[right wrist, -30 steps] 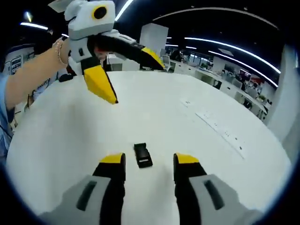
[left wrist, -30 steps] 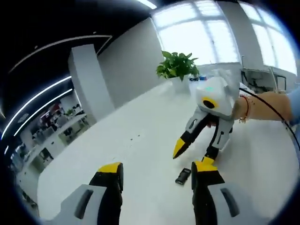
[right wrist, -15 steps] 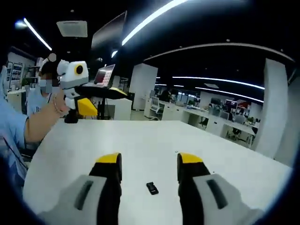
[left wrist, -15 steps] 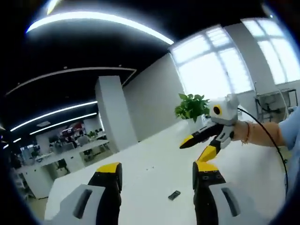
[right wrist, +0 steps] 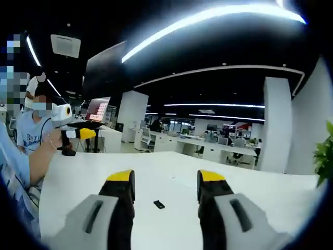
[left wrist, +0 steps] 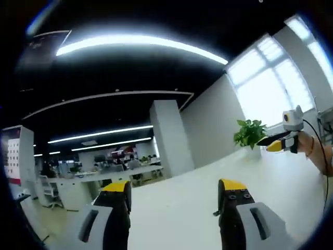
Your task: Snap the two parts of the plastic buckle together until the buckle closes and remains connected.
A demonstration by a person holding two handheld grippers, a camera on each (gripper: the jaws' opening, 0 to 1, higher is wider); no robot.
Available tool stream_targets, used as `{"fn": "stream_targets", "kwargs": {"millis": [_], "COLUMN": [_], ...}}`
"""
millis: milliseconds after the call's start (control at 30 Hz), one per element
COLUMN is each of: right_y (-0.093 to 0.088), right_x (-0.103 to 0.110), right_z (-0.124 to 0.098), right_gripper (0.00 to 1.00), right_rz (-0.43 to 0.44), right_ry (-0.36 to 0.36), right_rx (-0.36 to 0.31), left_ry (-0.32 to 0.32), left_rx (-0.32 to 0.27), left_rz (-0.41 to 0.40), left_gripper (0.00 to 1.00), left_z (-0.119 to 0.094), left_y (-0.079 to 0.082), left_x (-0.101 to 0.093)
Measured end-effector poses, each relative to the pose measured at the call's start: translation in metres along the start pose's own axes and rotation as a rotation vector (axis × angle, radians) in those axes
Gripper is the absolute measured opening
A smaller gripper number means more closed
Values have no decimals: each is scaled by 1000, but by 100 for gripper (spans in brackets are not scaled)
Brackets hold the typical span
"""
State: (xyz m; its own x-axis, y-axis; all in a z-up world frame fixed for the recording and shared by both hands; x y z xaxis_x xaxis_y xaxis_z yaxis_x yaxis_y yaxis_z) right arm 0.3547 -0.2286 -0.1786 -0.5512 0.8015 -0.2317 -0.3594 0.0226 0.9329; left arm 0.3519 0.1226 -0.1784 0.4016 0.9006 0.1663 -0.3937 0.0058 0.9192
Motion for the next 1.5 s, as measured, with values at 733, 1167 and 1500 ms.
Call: {"fn": "stream_targets", "kwargs": {"millis": [733,1167,1500], "right_y": [-68,-88,-92], "right_x": [-37,-27,-46], "right_z": [-56,-51,-55], "right_gripper": [52,29,13], "right_rz": [-27,-97,-87], "right_ry": [-340,-285,-312], "right_rx": [139,238,181], "left_ry": [254,241,203], "left_rx": [11,63,80], "left_rz": [-81,-68,-115], "left_gripper": [64,65,65], "left_z": [-40,-37,-26], "left_y": [-71,-85,-96], "left_x": [46,40,24]}}
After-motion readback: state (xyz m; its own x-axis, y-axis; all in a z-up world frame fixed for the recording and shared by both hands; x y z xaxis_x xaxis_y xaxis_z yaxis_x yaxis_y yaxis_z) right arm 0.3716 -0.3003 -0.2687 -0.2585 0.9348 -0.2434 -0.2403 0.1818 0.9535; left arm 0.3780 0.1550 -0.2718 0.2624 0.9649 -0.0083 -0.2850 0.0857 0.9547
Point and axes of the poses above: the point that each gripper's makers call its tool centre point, and the gripper's own axes: z roughly forward along the fingers, x roughly to its left, y roughly out of its top, the point moved 4 cm from there along -z, roughly backward along the fingers, and after that the axes turned 12 degrees about -x, right-handed, at the moved point
